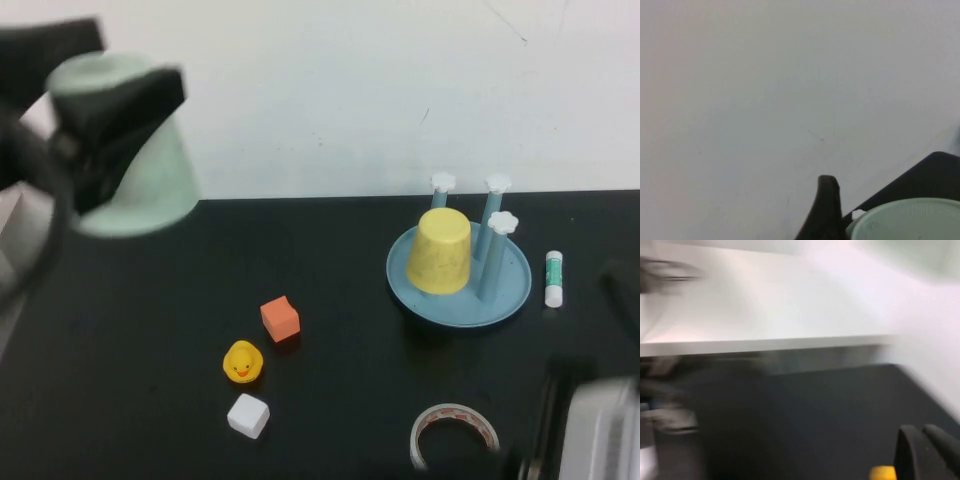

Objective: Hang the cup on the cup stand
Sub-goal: Place the cup on the cup holder

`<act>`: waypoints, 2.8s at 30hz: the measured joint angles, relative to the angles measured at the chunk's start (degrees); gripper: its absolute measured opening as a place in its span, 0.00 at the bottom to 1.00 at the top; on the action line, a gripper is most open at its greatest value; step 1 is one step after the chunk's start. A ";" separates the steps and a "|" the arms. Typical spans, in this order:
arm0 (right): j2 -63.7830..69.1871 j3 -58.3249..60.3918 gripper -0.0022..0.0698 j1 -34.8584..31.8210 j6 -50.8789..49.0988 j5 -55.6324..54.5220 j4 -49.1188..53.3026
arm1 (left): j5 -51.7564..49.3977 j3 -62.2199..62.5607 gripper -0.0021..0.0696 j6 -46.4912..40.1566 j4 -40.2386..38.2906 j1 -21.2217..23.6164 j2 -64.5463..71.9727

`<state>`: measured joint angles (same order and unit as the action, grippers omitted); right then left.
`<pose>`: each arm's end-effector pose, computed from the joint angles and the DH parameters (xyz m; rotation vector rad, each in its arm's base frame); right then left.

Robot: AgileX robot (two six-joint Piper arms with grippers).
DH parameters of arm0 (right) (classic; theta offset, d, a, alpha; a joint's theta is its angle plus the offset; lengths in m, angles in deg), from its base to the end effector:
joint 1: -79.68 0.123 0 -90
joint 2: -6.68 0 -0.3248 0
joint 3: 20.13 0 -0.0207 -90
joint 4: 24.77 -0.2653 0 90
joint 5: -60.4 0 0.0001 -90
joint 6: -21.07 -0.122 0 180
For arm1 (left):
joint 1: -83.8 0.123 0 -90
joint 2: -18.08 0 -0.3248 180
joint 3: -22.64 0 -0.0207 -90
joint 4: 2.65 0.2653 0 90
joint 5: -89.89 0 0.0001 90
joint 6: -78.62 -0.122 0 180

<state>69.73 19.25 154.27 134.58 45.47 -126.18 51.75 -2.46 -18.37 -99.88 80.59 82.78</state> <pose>0.0908 0.2137 0.3442 -1.1372 1.4782 0.5336 0.2177 -0.0872 0.4481 0.5499 1.4122 -0.5581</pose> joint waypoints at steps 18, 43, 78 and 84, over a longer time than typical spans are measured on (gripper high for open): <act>-0.09 10.64 0.03 0.09 -23.34 26.59 10.13 | 4.28 36.30 0.79 -11.17 0.76 -18.97 37.55; -14.90 12.33 0.03 -17.09 -148.30 60.75 156.63 | 19.17 64.39 0.78 -4.22 -0.35 -28.48 71.46; -23.68 16.21 0.03 -17.09 -162.11 65.95 168.80 | 25.54 80.61 0.85 -6.46 -0.86 -28.48 89.60; -23.68 16.21 0.03 -17.09 -162.24 64.24 168.93 | 25.54 80.61 0.83 -6.20 0.54 -28.48 86.24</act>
<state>46.05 35.47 137.18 -27.66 109.71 42.75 77.29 78.16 -24.57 -99.35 52.10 169.02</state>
